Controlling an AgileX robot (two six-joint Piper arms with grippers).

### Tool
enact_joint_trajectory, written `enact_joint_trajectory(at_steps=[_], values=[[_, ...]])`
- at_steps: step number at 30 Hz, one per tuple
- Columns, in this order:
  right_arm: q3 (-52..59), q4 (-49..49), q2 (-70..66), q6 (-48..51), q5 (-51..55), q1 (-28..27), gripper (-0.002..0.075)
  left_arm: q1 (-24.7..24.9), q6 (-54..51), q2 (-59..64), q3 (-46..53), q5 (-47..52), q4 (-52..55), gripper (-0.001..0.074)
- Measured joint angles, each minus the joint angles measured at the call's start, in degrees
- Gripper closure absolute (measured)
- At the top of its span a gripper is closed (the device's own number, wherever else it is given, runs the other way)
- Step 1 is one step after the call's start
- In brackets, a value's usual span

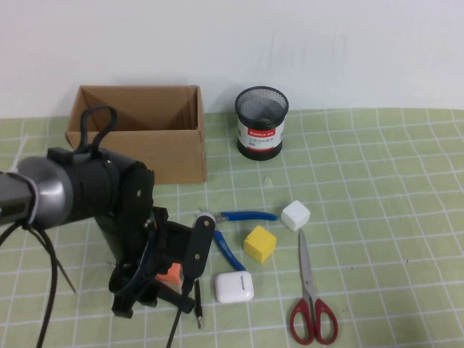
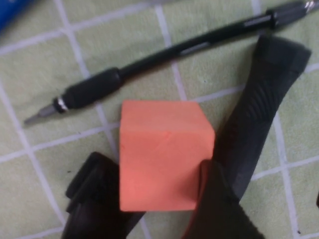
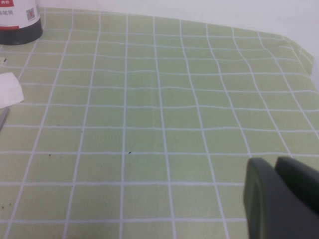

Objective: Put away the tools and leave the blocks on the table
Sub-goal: Pick up the black Screwdriver from the table

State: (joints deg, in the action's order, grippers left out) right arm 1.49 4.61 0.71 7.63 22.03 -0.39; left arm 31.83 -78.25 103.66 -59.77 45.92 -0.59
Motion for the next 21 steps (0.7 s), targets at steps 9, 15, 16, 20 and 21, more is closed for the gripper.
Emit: enact_joint_trajectory(at_steps=[9, 15, 16, 20, 21], values=[[0.0, 0.0, 0.0, 0.0, 0.0, 0.0, 0.0736, -0.5, -3.4, 1.1, -0.5, 0.2, -0.1, 0.0367], [0.0, 0.0, 0.0, 0.0, 0.0, 0.0, 0.0736, -0.5, -4.2, 0.8, -0.5, 0.0, -0.1, 0.0375], [0.0, 0.0, 0.0, 0.0, 0.0, 0.0, 0.0736, -0.5, -4.2, 0.6, -0.5, 0.0, -0.4, 0.0376], [0.0, 0.0, 0.0, 0.0, 0.0, 0.0, 0.0736, -0.6, -2.9, -0.6, -0.5, 0.1, -2.5, 0.0376], [0.0, 0.0, 0.0, 0.0, 0.0, 0.0, 0.0736, -0.6, -2.8, -1.1, -0.5, 0.1, -3.2, 0.0376]])
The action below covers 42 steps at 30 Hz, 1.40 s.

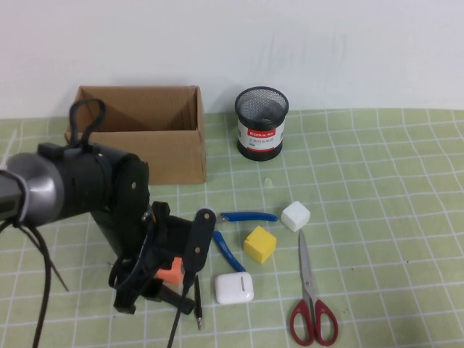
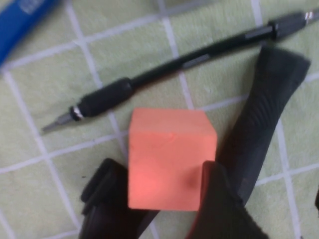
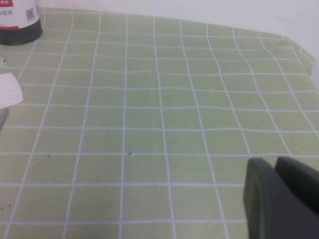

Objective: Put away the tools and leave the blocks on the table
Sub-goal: Pick up the black Screwdriver from the table

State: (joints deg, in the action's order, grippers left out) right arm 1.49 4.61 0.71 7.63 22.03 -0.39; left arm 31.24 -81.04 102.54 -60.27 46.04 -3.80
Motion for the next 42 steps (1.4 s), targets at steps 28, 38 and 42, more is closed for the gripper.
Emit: enact_joint_trajectory(at_steps=[28, 38, 42], values=[[0.0, 0.0, 0.0, 0.0, 0.0, 0.0, 0.0736, 0.0, -5.0, 1.9, 4.0, -6.5, -2.0, 0.0376], [0.0, 0.0, 0.0, 0.0, 0.0, 0.0, 0.0736, 0.0, -6.6, 4.3, 4.0, -9.2, 0.7, 0.0376], [0.0, 0.0, 0.0, 0.0, 0.0, 0.0, 0.0736, 0.0, -6.9, 5.0, 4.0, -9.8, 0.9, 0.0376]])
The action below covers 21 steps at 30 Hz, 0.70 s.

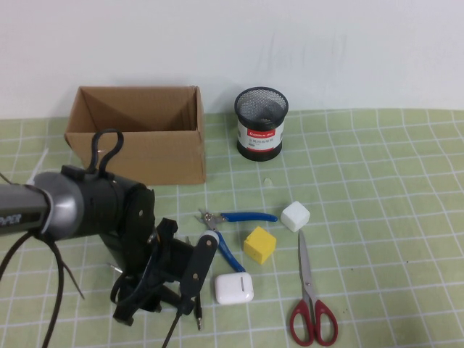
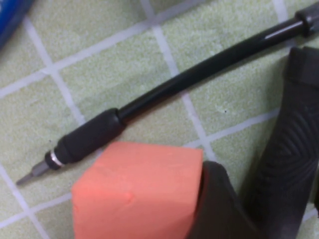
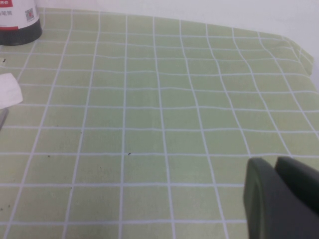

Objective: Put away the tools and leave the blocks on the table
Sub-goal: Pick up the black Screwdriver from the table

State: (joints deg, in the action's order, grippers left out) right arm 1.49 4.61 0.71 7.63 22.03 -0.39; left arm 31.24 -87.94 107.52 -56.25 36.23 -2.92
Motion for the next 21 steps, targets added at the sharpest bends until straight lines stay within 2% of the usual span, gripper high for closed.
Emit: enact_joint_trajectory(at_steps=[4, 9, 15, 21], values=[[0.0, 0.0, 0.0, 0.0, 0.0, 0.0, 0.0736, 0.0, -0.1, 0.3, -0.2, 0.4, 0.2, 0.0391], [0.0, 0.0, 0.0, 0.0, 0.0, 0.0, 0.0736, 0.0, 0.7, 0.4, -0.5, 2.1, 0.2, 0.0569], [0.0, 0.0, 0.0, 0.0, 0.0, 0.0, 0.0736, 0.0, 9.1, -1.4, -0.2, 1.2, -0.9, 0.0560], [0.0, 0.0, 0.0, 0.0, 0.0, 0.0, 0.0736, 0.0, 20.2, -10.5, 0.0, 0.8, -4.9, 0.0560]])
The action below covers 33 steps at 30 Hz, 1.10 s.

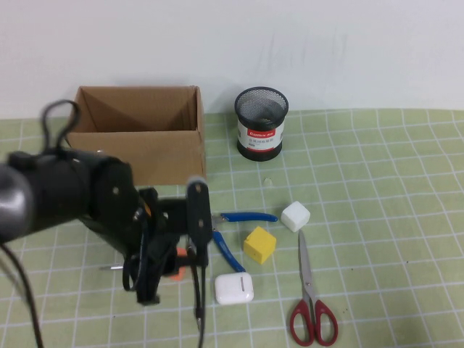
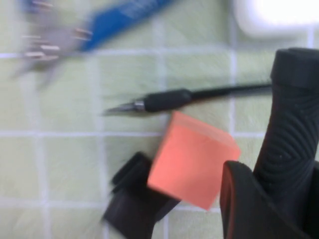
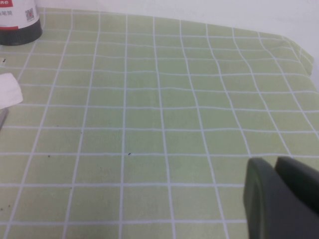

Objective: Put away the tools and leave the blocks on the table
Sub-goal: Pick up the black Screwdriver from the table

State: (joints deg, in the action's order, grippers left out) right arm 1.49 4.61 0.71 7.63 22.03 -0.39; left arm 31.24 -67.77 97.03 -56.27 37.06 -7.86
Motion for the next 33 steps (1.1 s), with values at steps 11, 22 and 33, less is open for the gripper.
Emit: enact_joint_trajectory(at_steps=[11, 22, 33], values=[[0.0, 0.0, 0.0, 0.0, 0.0, 0.0, 0.0736, 0.1, 19.7, -9.8, 0.1, 2.2, -7.4, 0.0560], [0.0, 0.0, 0.0, 0.0, 0.0, 0.0, 0.0736, 2.6, 23.5, -11.7, 0.2, 3.8, -11.8, 0.0560], [0.0, 0.0, 0.0, 0.0, 0.0, 0.0, 0.0736, 8.1, 61.3, -13.1, 1.4, -24.4, 13.5, 0.0560]])
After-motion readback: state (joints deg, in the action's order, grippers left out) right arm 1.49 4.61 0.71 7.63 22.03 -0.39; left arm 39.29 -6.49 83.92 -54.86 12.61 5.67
